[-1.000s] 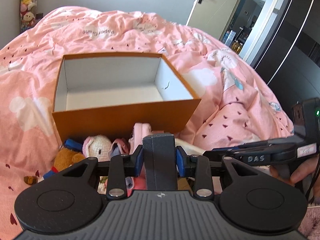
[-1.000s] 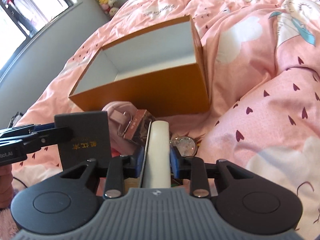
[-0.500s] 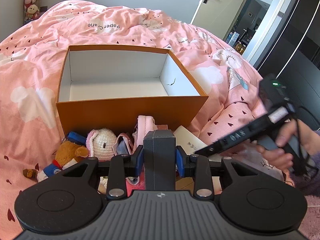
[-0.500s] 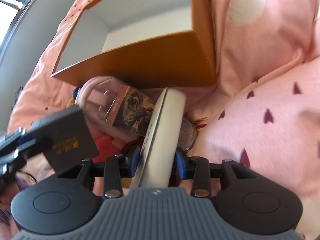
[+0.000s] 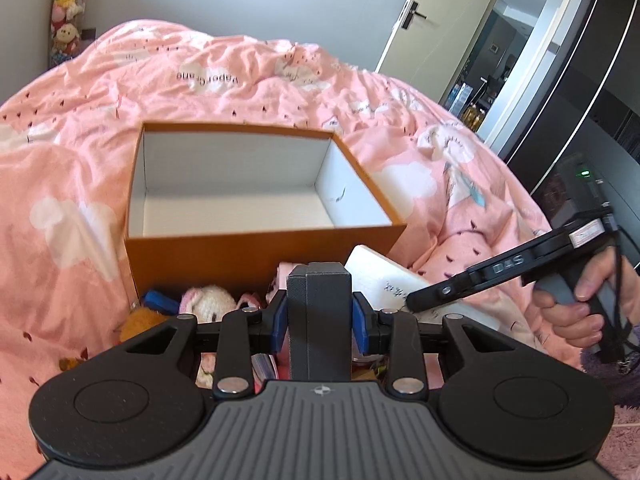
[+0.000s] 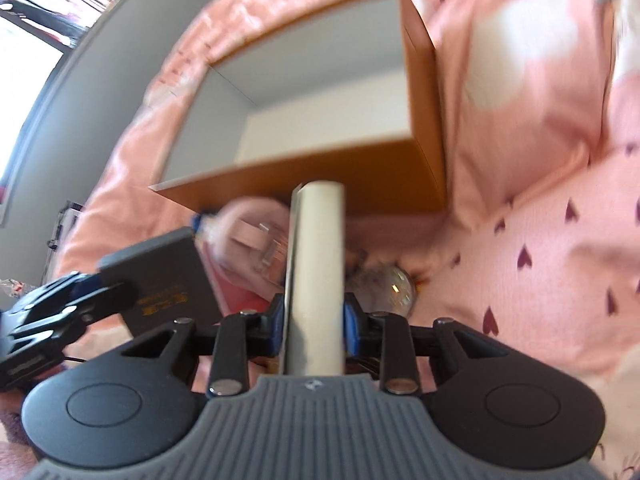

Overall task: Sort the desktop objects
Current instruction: 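Lower the cream glasses case into the orange shoebox with the right gripper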

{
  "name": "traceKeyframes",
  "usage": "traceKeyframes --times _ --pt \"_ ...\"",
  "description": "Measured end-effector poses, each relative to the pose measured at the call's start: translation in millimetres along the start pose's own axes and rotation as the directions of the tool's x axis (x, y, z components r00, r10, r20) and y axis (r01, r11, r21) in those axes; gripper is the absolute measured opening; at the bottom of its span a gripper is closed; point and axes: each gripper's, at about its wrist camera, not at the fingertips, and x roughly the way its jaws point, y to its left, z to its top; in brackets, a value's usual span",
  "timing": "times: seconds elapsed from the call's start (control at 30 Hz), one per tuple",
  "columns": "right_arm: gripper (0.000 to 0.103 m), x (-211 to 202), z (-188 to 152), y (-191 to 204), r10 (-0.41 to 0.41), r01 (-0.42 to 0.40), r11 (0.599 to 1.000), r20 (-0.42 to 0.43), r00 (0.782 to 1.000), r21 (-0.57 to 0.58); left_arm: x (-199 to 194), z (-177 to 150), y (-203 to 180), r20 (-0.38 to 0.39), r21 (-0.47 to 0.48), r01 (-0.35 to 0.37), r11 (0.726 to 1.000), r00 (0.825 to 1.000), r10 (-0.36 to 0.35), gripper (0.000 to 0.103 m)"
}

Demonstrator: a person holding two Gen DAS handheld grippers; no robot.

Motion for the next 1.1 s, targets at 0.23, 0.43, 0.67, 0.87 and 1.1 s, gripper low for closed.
traceKeyframes --times 0.23,0.43,0.67,0.87,1.1 --pt "0.031 -21.9 29.4 34.2 0.091 -0.082 0.994 0.121 0.989 -0.074 -15.2 24.5 8.9 0.063 0.003 -0.044 0.999 0.997 0.043 0.037" --pt "0.031 -13.7 55.9 56.9 0.115 -0.098 0.989 0.163 0.98 -0.109 -20.4 50.7 22.4 0.114 0.003 -0.096 0.995 0.989 0.095 0.037" --pt "0.031 20.3 99.6 63.6 0.096 -0.081 0.993 0.184 0.978 -0.091 -1.5 78.6 44.6 0.128 -0.009 -0.152 0.988 0.98 0.152 0.037" --pt "0.031 72.5 130.5 58.0 0.056 -0.053 0.998 0.164 0.985 -0.024 26.0 94.7 69.7 0.103 -0.046 -0.216 0.975 0.97 0.22 0.037" --pt "0.031 141.5 143.8 59.6 -0.025 0.026 1.0 0.07 0.997 -0.002 46.2 98.5 89.1 0.076 -0.071 -0.253 0.965 0.963 0.259 0.037"
